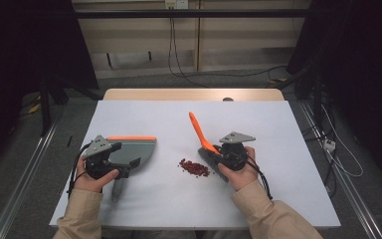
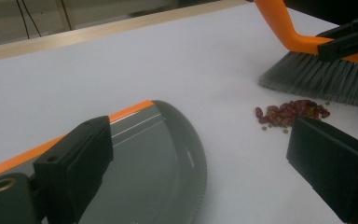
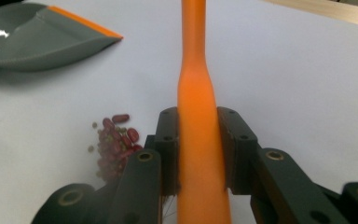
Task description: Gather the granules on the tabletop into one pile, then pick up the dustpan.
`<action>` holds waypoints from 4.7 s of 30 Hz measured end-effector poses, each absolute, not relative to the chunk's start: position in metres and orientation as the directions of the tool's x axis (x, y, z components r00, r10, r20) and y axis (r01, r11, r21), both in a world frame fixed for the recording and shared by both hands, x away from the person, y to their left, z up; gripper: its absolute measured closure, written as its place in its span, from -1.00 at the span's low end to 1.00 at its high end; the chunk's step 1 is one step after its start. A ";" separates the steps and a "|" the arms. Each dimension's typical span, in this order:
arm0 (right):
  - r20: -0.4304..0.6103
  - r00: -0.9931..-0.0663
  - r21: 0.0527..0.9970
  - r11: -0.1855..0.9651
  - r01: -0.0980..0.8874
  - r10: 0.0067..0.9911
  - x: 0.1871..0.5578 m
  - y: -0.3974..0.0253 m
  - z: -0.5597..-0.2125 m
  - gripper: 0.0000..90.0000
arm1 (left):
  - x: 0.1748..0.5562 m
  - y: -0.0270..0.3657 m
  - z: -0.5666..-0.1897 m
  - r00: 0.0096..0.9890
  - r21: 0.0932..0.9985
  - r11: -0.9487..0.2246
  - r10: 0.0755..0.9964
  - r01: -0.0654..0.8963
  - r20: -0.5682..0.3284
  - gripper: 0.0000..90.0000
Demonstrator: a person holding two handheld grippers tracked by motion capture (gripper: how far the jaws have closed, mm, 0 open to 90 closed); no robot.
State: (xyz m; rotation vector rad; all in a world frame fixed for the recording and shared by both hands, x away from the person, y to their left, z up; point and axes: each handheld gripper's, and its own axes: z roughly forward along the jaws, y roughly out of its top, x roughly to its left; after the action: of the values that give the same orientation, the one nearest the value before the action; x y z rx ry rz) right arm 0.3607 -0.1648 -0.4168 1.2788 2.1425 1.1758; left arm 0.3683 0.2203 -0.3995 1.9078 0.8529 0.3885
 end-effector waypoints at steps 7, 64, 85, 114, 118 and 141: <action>0.112 -0.506 0.837 0.194 0.512 0.855 0.364 -0.150 -0.418 0.60 | 0.368 0.221 -0.399 0.704 0.875 -0.284 0.705 0.392 -0.086 -0.85; 0.136 -0.552 0.863 0.175 0.474 0.823 0.362 -0.191 -0.407 0.60 | 0.343 0.250 -0.422 0.607 0.790 -0.357 0.795 0.499 -0.024 -0.83; 0.138 -0.542 0.865 0.166 0.474 0.829 0.361 -0.194 -0.408 0.60 | 0.343 0.254 -0.432 0.572 0.748 -0.370 0.820 0.551 -0.016 -0.81; 0.145 -0.532 0.868 0.150 0.473 0.834 0.361 -0.199 -0.410 0.60 | 0.353 0.261 -0.429 0.596 0.713 -0.401 0.802 0.574 -0.029 0.39; 0.147 -0.530 0.868 0.149 0.475 0.835 0.362 -0.199 -0.411 0.60 | 0.350 0.263 -0.422 0.612 0.734 -0.396 0.790 0.552 -0.034 0.39; 0.157 -0.528 0.863 0.143 0.484 0.835 0.364 -0.200 -0.412 0.59 | 0.367 0.237 -0.441 0.651 0.641 -0.508 0.759 0.575 0.017 0.40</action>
State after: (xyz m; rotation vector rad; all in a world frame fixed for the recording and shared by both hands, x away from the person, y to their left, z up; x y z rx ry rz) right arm 0.3637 -0.1996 -0.4125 1.2669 2.0671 1.3409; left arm 0.3665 0.2373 -0.4412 2.2630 1.0319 0.3957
